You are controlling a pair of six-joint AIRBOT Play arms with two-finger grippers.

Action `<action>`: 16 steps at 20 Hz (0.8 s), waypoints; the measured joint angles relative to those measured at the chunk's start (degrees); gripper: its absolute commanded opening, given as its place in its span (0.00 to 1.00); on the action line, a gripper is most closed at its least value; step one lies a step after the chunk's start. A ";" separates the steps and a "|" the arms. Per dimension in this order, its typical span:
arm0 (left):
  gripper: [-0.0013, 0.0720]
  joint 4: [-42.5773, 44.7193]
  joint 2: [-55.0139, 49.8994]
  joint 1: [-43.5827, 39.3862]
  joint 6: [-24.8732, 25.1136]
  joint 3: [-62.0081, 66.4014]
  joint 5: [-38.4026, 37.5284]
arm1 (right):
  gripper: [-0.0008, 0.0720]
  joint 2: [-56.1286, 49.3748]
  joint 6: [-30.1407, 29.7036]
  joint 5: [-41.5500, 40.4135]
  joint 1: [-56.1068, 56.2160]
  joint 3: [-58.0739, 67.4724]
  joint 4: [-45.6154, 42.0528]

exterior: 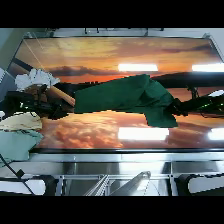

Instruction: Fold the shirts.

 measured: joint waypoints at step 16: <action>0.05 -2.86 0.00 -12.46 -3.52 25.86 11.80 | 0.04 24.11 -7.72 8.76 -2.99 0.42 8.76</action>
